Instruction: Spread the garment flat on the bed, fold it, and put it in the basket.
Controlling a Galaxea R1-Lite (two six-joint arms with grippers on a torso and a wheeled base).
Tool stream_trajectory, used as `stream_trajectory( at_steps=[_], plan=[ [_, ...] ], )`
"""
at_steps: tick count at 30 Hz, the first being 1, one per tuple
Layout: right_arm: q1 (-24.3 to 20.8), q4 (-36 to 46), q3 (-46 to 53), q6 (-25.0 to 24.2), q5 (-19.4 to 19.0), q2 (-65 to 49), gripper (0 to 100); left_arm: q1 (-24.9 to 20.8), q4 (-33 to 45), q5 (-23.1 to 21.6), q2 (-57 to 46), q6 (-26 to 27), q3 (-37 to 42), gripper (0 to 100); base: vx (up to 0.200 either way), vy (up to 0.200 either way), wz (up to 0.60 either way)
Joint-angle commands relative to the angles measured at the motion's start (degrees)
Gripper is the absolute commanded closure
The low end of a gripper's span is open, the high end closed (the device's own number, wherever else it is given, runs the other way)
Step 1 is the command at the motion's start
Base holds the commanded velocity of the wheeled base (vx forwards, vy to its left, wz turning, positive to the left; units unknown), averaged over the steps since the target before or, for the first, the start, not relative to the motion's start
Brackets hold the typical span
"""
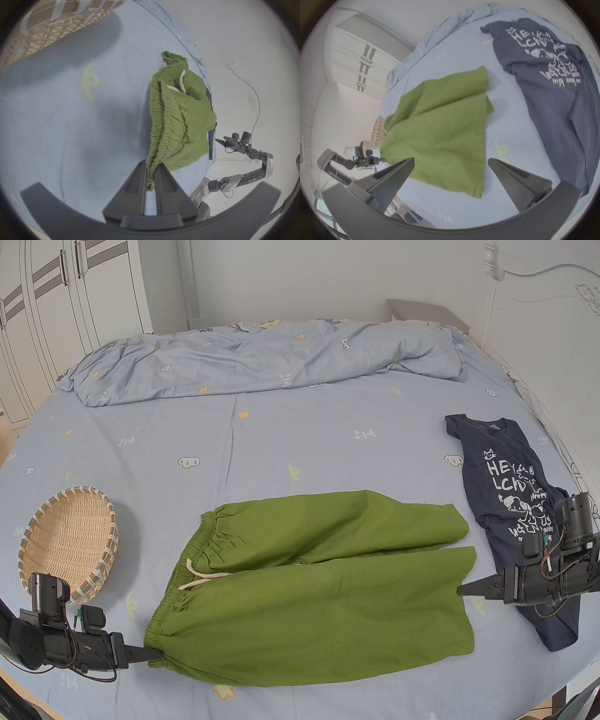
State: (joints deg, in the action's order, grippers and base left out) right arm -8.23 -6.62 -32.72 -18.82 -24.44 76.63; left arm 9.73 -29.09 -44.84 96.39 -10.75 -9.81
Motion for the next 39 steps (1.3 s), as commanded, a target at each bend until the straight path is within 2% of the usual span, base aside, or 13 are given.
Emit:
stream_trajectory(
  at_steps=[1,4,5,9,10,12,24,27,33,35,37,38,39],
  plan=[
    [3.75,1.96,3.89,4.06,-2.8,1.5,0,1.52,0.26,-0.16,-1.38,0.73,1.82,100,0.0,0.0,0.0],
    [3.57,1.87,4.86,5.29,-2.89,2.38,0,1.35,0.26,-0.43,-1.29,0.82,1.82,100,0.0,0.0,0.0],
    [3.57,1.79,6.53,7.84,-4.12,3.97,0,1.26,0.17,-0.78,-0.94,0.73,1.82,100,0.0,0.0,0.0],
    [3.66,1.79,7.06,8.71,-5.7,4.93,0,1.26,0.17,-0.87,-0.77,0.82,1.64,100,0.0,0.0,0.0],
    [3.83,1.79,7.41,9.95,-9.4,6.78,0,1.35,0.17,-0.87,-0.06,0.73,1.38,100,0.0,0.0,0.0],
    [3.92,1.79,7.41,10.38,-10.54,8.27,0,1.52,0.17,-0.87,0.38,0.82,1.11,100,0.0,0.0,0.0],
    [4.63,-1.2,7.23,13.46,-11.51,15.66,0,2.31,-0.18,-0.78,2.84,0.82,0.23,100,0.0,0.0,0.0],
    [6.82,-2.52,7.06,14.16,-16.95,16.8,0,3.02,-0.18,-0.78,3.1,0.82,0.15,100,0.0,0.0,0.0],
    [7.61,-2.96,7.14,14.25,-19.77,18.12,0,2.93,-0.18,-0.87,3.19,0.82,0.15,100,0.0,0.0,0.0],
    [8.58,-3.84,7.23,14.34,-23.46,18.2,0,2.93,-0.18,-0.87,3.28,0.82,0.15,100,0.0,0.0,0.0],
    [8.58,-3.84,7.23,14.34,-23.46,18.2,0,2.93,-0.18,-0.87,3.28,0.82,0.15,100,0.0,0.0,0.0],
    [9.28,-4.37,7.14,14.34,-25.74,18.29,0,2.84,-0.18,-0.87,3.28,0.82,0.15,100,0.0,0.0,0.0],
    [9.63,-4.37,7.06,14.34,-26.36,18.64,0,2.93,-0.18,-0.87,3.28,0.82,0.15,100,0.0,0.0,0.0]
  ],
)
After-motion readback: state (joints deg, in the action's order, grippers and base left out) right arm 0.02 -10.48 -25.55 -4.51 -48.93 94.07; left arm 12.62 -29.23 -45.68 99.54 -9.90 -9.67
